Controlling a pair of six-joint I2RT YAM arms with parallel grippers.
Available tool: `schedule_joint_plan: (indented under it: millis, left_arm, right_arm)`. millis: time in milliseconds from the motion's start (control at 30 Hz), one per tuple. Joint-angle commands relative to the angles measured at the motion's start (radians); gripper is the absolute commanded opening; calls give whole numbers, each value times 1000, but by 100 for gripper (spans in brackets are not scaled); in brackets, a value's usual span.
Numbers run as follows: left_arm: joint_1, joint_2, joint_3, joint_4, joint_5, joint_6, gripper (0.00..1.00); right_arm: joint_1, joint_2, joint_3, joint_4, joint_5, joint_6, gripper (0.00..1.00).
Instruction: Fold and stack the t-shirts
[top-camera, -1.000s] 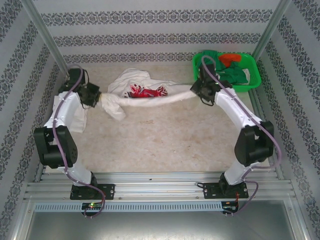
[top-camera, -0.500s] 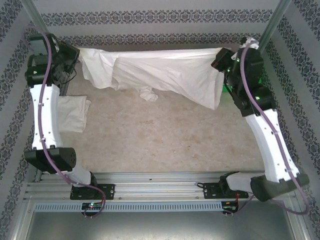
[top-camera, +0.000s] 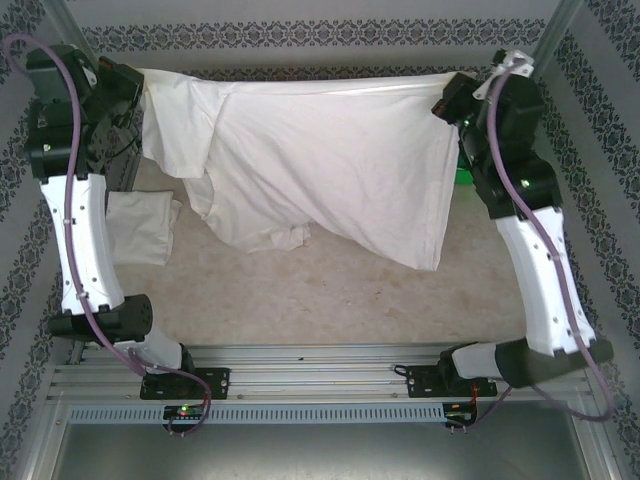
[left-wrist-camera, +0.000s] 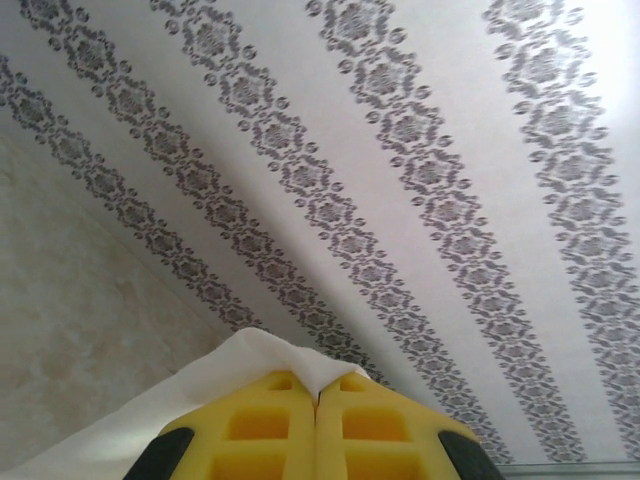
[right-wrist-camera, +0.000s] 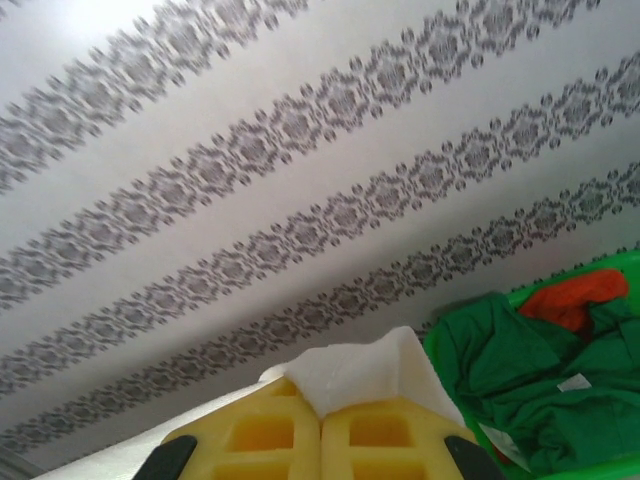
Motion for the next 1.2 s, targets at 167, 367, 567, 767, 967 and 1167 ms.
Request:
schedule_joint_plan:
  millis: [167, 367, 567, 767, 967, 1167]
  left_arm:
    - [15, 180, -24, 118, -29, 16, 0]
    - [16, 390, 333, 60, -46, 23, 0]
    - [43, 449, 554, 147, -50, -49, 0]
    - [53, 341, 529, 220, -70, 8, 0]
    - [53, 227, 485, 197, -112, 88, 0]
    - [53, 84, 364, 199, -158, 184, 0]
  right_arm:
    - [-24, 248, 86, 119, -88, -10, 0]
    - [-23, 417, 327, 140, -130, -1, 0]
    - [-25, 479, 548, 148, -197, 31, 0]
    - [-22, 409, 559, 190, -239, 60, 0]
    - [-1, 255, 410, 183, -220, 43, 0]
    - [5, 59, 183, 200, -178, 69, 0]
